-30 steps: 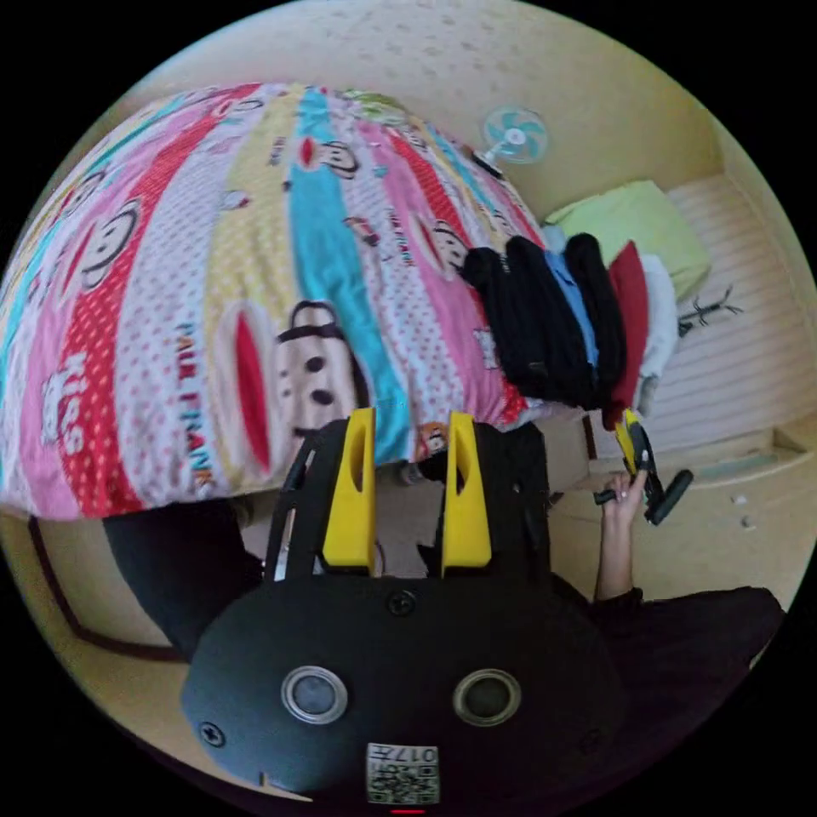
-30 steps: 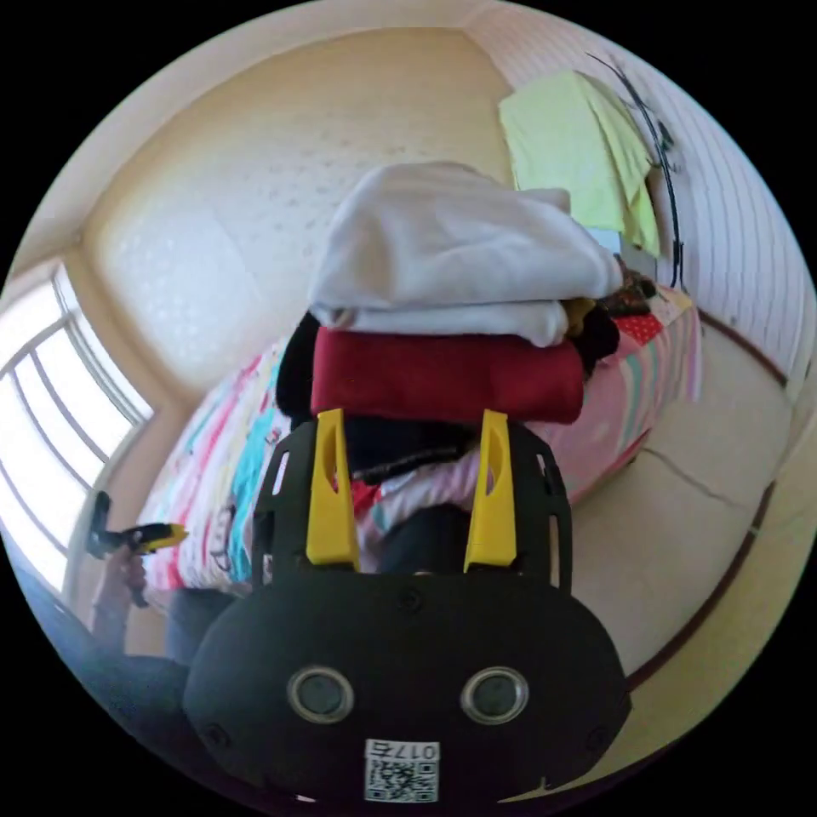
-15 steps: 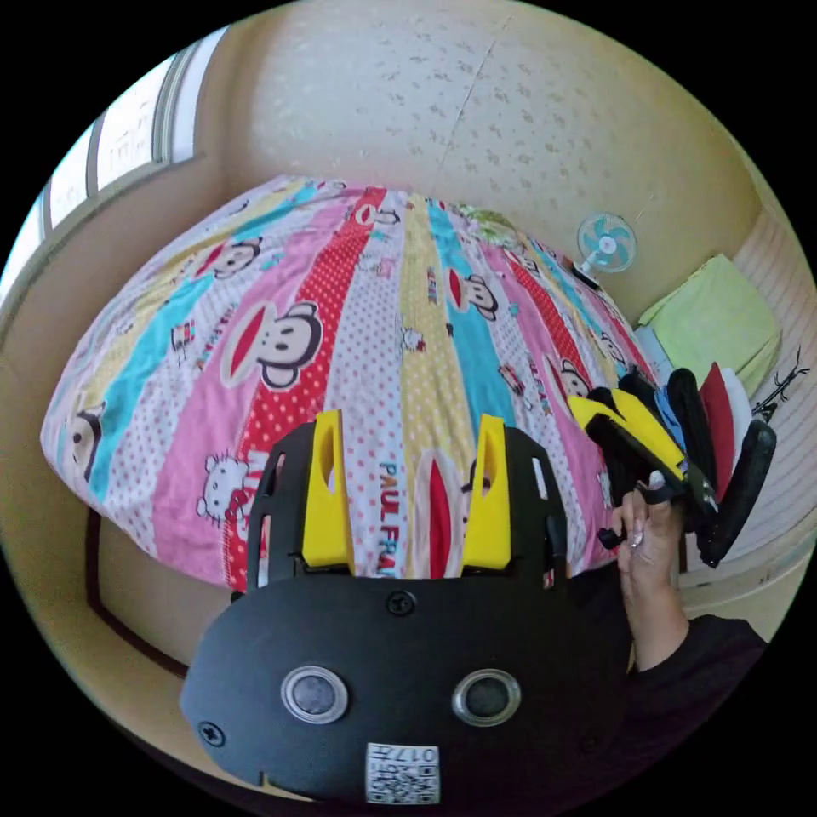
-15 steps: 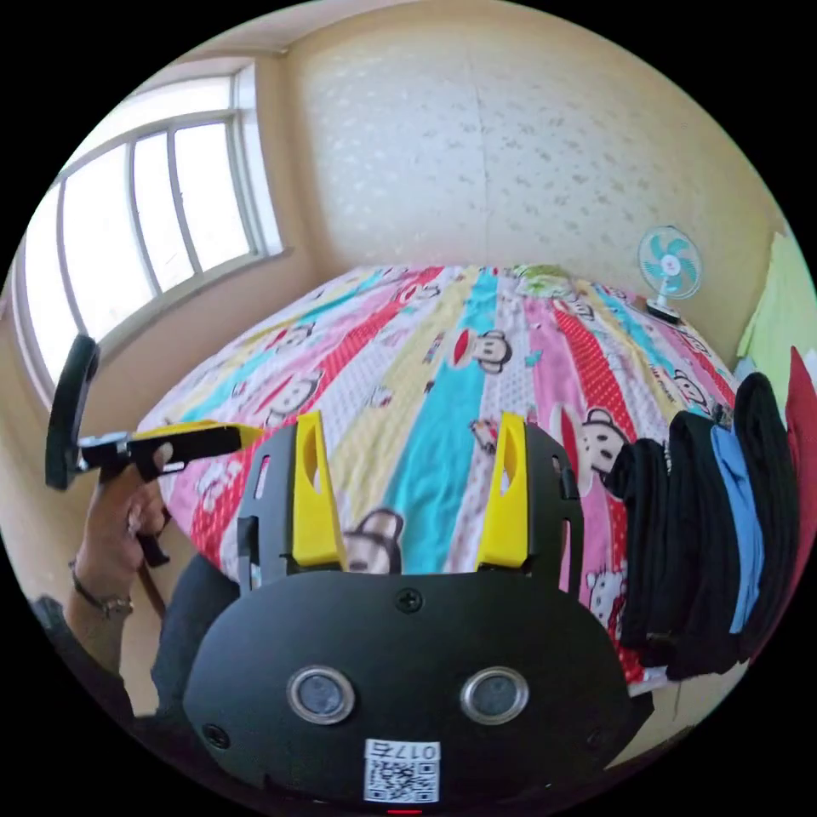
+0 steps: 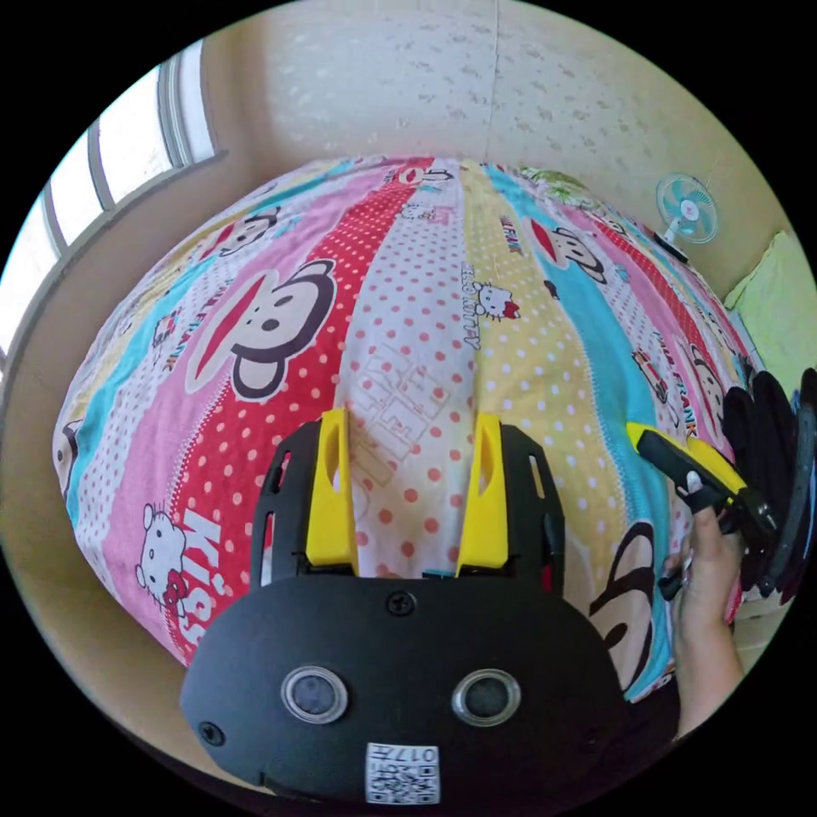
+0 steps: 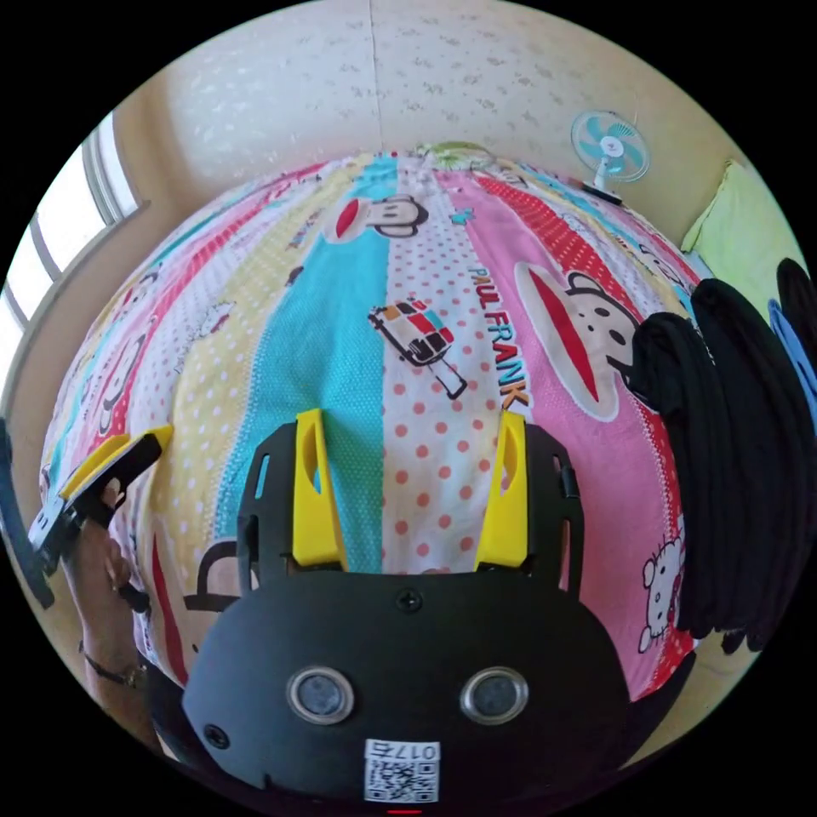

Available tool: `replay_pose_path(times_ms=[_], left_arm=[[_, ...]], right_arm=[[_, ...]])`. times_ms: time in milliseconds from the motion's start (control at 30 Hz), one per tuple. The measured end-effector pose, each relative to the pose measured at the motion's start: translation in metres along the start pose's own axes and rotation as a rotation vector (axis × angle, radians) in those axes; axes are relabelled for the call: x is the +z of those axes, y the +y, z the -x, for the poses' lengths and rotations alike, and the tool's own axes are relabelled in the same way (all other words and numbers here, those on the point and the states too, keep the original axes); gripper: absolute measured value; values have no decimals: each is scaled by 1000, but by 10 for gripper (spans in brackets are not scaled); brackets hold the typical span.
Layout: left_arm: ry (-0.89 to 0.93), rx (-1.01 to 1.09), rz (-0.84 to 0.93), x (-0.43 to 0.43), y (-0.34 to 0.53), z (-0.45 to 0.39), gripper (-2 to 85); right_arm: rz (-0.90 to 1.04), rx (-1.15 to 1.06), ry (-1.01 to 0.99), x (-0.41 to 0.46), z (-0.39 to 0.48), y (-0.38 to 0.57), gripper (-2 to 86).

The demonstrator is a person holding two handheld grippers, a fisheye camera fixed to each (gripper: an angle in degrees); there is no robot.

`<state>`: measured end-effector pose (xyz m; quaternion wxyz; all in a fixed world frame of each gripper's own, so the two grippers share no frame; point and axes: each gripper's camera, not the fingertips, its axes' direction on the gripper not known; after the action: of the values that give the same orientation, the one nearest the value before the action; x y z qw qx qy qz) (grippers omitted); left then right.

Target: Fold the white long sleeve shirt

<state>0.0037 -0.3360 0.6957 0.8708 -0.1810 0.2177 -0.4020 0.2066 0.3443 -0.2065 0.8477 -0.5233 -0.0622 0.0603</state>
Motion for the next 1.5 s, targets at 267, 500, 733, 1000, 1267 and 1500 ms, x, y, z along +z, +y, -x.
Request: replay_pose_path(times_ms=[267,500,733,1000,1267,1500], left_arm=[[1,2,23,-3,-4,13,198],[16,10,15,-11,-6,31,194],[16,10,20,-15,-10,49,194],[13,12,20,-19,-13,68,195],[10,15,21,-24,-18,85,196],[5,18,27,-29,-23,98,196]], right_arm=[[0,-2,-17,41,6,30,257],[7,12,-48,66,0,53,256],[13,10,-45,88,-2,78,256],[15,10,-45,104,-9,103,256],[17,9,-44,115,-19,126,256],[20,8,-43,119,-27,140,257]])
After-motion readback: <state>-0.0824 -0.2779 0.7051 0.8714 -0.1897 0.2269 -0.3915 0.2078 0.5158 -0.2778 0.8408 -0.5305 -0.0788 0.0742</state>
